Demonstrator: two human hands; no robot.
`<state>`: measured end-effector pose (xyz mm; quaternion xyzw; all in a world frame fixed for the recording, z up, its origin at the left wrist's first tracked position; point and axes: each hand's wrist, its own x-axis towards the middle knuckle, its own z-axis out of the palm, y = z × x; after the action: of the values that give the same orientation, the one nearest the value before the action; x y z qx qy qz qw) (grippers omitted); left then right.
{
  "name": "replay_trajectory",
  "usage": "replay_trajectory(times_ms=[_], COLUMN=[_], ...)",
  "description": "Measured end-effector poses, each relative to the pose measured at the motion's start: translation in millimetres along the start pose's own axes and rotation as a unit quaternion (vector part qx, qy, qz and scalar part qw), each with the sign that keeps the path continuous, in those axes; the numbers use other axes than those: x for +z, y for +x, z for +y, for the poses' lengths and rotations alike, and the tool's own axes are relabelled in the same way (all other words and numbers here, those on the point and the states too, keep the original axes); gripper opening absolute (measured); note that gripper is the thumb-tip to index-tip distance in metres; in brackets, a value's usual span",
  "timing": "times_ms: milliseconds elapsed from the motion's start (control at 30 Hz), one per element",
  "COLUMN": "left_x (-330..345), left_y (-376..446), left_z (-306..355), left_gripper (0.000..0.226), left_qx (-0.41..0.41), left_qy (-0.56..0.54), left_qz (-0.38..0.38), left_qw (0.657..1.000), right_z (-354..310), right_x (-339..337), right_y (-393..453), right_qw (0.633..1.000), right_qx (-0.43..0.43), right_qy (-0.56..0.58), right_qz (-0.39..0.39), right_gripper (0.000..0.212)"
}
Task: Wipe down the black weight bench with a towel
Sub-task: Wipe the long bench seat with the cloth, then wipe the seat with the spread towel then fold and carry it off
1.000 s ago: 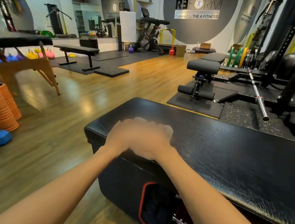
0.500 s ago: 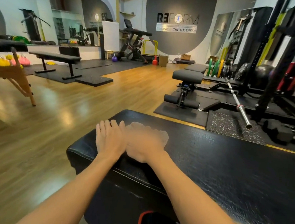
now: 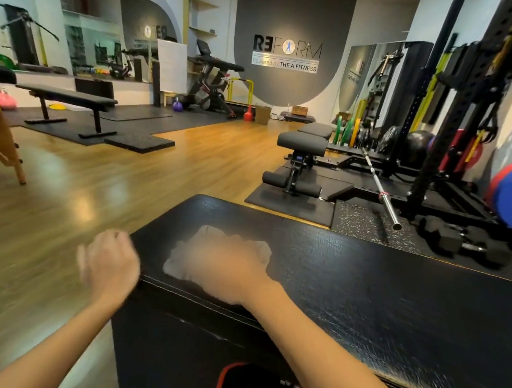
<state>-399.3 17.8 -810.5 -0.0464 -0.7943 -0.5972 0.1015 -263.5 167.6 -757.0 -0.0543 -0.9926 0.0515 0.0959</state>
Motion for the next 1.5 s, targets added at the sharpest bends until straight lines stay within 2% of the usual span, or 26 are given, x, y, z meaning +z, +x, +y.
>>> replay_trajectory(times_ms=[33,133,233,300,400,500,633,767,900,1067,1133,1167,1200,1267,1300,1367,1400,1467,1500], left_x=[-7.0,-5.0,-0.8,-1.2,0.0,4.1,6.1,0.5,-6.6,-19.0,-22.6,-24.6,-26.3,-28.2,-27.2,-21.7,-18.5,-11.0,-6.5], left_y=[3.2,-3.1,-8.5,-8.3,-8.5,-3.8,-2.5,-7.4,-7.5,-10.3,-14.4,-16.6,-18.2,-24.8,-31.1,-46.6,-53.1,-59.9,-59.9], left_z=[-7.6,-8.0,-4.4,-7.8,-12.0,-16.2,-19.1,-17.0,-14.8,-7.9,-2.2,0.5,1.0,1.3,3.2,14.4,24.3,45.0,54.2], left_gripper=[0.035,0.040,0.040,0.039,0.054,0.036,0.029,0.040,0.050,0.050,0.048,0.047,0.046,0.046,0.047,0.053,0.058,0.066,0.068], left_qx=[-0.024,-0.038,-0.017,0.001,0.039,0.018,0.002,0.038,0.011,-0.005,-0.021,-0.027,-0.024,0.034,0.094,0.229,0.285,0.371,0.404], left_qy=[-0.033,-0.017,-0.030,-0.046,-0.030,-0.031,-0.050,-0.052,-0.079,-0.054,-0.018,0.007,0.039,0.136,0.172,0.157,0.128,0.099,0.108], left_qz=[0.027,0.047,0.100,0.110,0.125,0.151,0.145,0.129,0.124,0.061,0.031,0.015,0.000,-0.020,-0.024,-0.061,-0.109,-0.238,-0.295], left_qw=[0.999,0.998,0.994,0.993,0.991,0.988,0.988,0.990,0.989,0.997,0.999,1.000,0.999,0.990,0.980,0.959,0.944,0.892,0.859], right_z=[-5.2,-19.8,-41.5,-61.3,-85.6,-94.3,-93.0,-77.2,-38.3,27.5,33.5,32.9,32.6,32.1,36.1,44.5,49.2,50.6,50.0], right_x=[-0.4,-0.8,6.4,15.3,26.9,28.9,27.4,17.6,5.6,-4.2,-4.4,-7.6,-14.3,-37.2,-48.0,-64.1,-66.3,-67.5,-64.7], right_y=[-6.5,-6.5,13.6,34.3,70.4,92.2,87.2,62.3,24.1,-29.6,-33.4,-32.5,-31.9,-36.9,-42.4,-61.9,-69.2,-84.2,-91.0], right_qw=[1.000,1.000,0.999,0.999,1.000,1.000,1.000,1.000,1.000,0.997,0.995,0.993,0.981,0.917,0.892,0.906,0.925,0.961,0.971], right_qx=[-0.011,-0.020,-0.032,-0.036,-0.023,-0.017,-0.023,-0.026,-0.023,0.074,0.079,0.070,0.068,0.100,0.106,0.106,0.116,0.112,0.101], right_qy=[0.009,0.005,-0.002,-0.006,-0.003,0.002,0.003,-0.010,-0.016,0.034,0.053,0.093,0.179,0.387,0.438,0.397,0.340,0.240,0.208], right_qz=[0.002,0.000,-0.004,0.004,-0.007,-0.021,-0.017,-0.015,-0.009,0.020,-0.003,-0.007,-0.004,0.003,0.029,0.104,0.119,0.082,0.051], right_gripper=[0.056,0.056,0.047,0.046,0.048,0.049,0.047,0.045,0.042,0.054,0.047,0.043,0.042,0.043,0.041,0.028,0.034,0.043,0.035])
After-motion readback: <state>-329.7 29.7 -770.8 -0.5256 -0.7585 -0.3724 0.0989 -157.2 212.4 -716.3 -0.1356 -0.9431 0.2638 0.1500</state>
